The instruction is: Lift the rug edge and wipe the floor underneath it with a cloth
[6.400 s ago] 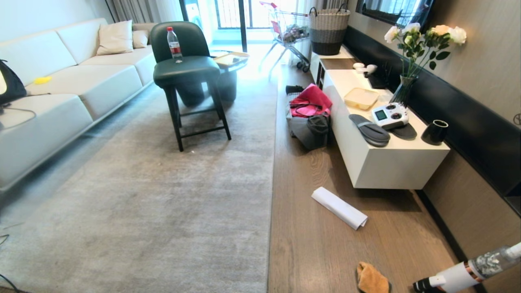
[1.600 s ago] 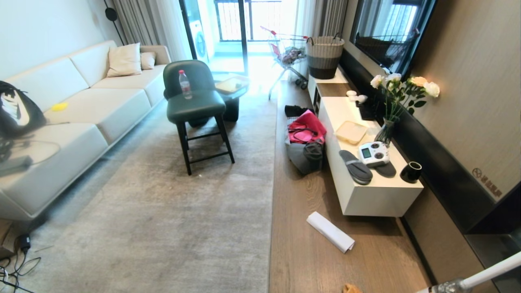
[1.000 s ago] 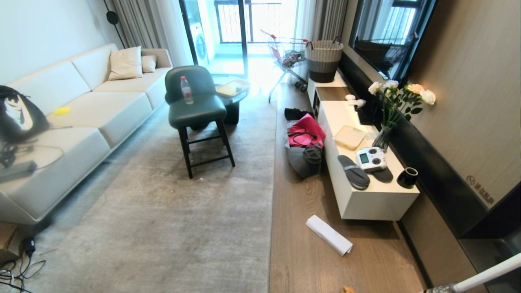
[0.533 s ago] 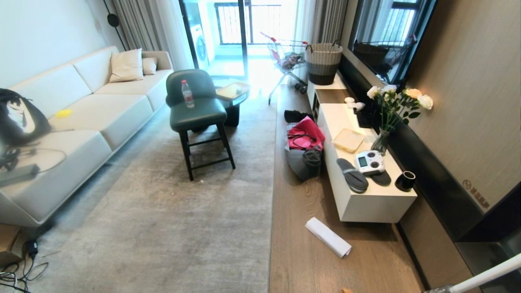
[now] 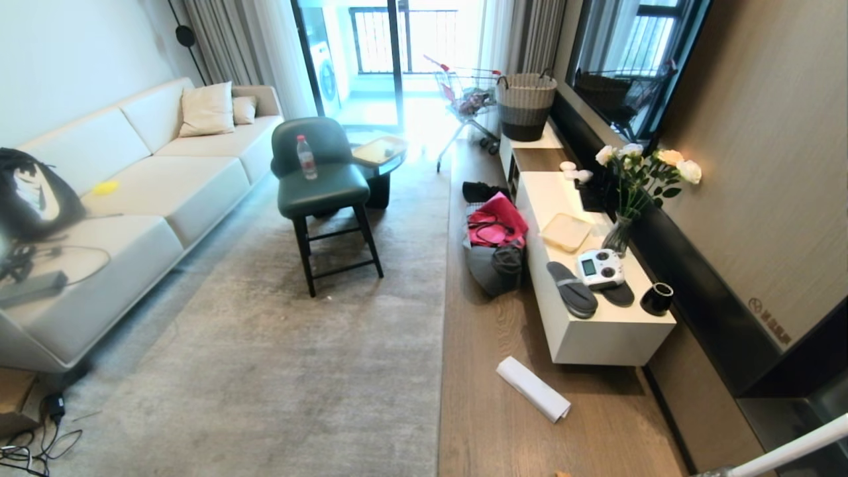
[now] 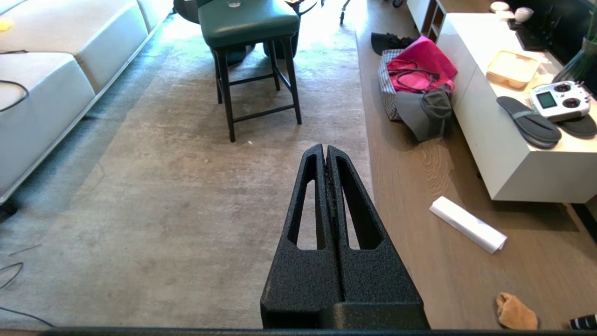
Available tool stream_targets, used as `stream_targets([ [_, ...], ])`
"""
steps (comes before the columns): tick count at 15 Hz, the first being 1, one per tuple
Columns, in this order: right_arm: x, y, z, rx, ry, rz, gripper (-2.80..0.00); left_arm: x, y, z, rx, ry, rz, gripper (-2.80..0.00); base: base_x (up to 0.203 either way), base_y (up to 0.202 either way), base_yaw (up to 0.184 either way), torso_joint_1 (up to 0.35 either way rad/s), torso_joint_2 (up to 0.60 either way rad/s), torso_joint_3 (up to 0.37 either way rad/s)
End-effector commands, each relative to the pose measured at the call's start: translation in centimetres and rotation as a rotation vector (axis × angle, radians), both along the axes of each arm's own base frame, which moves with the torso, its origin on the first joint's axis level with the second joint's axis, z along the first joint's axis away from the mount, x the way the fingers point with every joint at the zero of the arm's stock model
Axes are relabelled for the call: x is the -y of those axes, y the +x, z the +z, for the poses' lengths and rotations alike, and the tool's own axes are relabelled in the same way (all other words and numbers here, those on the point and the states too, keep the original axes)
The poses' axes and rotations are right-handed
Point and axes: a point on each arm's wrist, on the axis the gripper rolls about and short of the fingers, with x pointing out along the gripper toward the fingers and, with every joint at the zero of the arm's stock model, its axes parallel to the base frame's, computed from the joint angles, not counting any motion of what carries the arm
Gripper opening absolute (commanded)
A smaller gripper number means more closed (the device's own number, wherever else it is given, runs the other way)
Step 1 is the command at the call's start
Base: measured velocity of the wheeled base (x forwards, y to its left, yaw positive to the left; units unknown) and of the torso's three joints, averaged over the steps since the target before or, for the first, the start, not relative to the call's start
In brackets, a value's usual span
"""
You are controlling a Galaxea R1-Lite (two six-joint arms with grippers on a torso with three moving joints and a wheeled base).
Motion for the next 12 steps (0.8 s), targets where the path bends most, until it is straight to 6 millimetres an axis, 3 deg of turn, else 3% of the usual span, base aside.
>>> stream_targets([
  [1, 0.00, 0.01, 0.01, -0.001, 0.000, 0.000, -2.80, 0.00, 0.01, 0.00, -0.001, 0.000, 0.000, -2.80, 0.000, 0.000, 0.000, 0.072, -0.15, -0.080],
  [12, 0.00, 0.01, 0.02, 0.000, 0.003, -0.002, -2.80, 0.00, 0.01, 0.00, -0.001, 0.000, 0.000, -2.80, 0.000, 0.000, 0.000, 0.010, -0.03, -0.013],
])
